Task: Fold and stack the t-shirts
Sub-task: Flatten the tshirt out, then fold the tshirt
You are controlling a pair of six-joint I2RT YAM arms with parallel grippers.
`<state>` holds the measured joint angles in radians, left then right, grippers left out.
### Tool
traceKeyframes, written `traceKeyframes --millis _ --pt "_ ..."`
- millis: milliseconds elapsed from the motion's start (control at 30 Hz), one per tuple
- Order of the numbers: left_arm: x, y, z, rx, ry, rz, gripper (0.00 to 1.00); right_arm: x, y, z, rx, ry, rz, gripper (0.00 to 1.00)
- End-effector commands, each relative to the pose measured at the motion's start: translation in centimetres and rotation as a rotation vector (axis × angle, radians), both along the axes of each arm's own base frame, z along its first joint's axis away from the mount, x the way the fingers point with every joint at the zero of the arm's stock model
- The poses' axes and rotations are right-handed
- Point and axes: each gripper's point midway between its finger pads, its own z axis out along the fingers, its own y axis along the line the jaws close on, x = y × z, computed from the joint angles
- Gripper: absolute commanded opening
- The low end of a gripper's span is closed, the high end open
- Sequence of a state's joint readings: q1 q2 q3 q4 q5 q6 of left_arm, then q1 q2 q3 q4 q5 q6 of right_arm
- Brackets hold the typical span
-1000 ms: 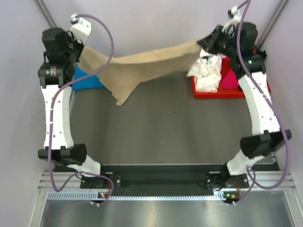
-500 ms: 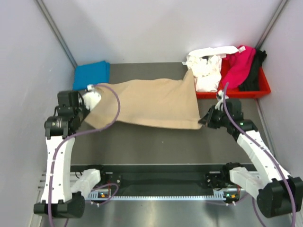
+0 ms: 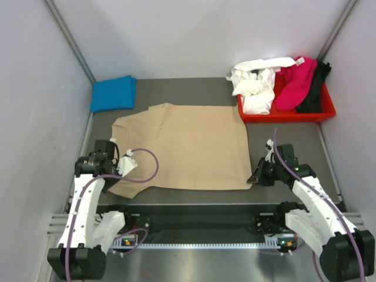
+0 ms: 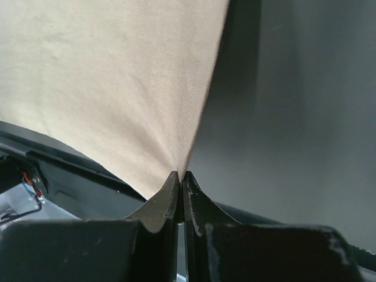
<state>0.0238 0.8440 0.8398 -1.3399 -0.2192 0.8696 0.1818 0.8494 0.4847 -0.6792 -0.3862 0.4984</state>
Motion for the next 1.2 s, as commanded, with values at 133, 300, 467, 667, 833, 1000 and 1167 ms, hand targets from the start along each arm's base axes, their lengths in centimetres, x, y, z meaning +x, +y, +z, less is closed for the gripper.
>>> traceKeyframes --millis 133,300,467,667,833,1000,1167 --pt "-0.2 0.3 3.3 0.021 -0.024 -0.016 0.00 -2.1 0.2 1.5 0.029 0.019 0.001 0.00" --pt "0.8 0.4 2.0 0.016 0.134 -0.018 0.00 2.9 0.7 1.6 0.012 -0.020 0.002 0.00" --pt "3.0 0.4 0.6 0.009 0.313 -0.018 0.00 11.4 0.8 3.3 -0.054 -0.151 -0.021 0.00" --pt "6.6 0.5 -0.2 0.006 0.413 -0.019 0.00 17.5 1.6 1.8 -0.079 -0.143 -0.009 0.00" --pt "8.1 0.6 -1.2 0.004 0.474 -0.021 0.00 20.8 1.7 0.8 -0.117 -0.130 0.000 0.00" --pt "10.2 0.6 -1.5 0.003 0.479 -0.019 0.00 22.3 0.8 0.5 -0.136 -0.131 -0.024 0.00" --pt "12.3 0.7 -1.6 0.004 0.467 -0.019 0.00 22.3 0.0 -0.1 -0.152 -0.119 -0.041 0.00"
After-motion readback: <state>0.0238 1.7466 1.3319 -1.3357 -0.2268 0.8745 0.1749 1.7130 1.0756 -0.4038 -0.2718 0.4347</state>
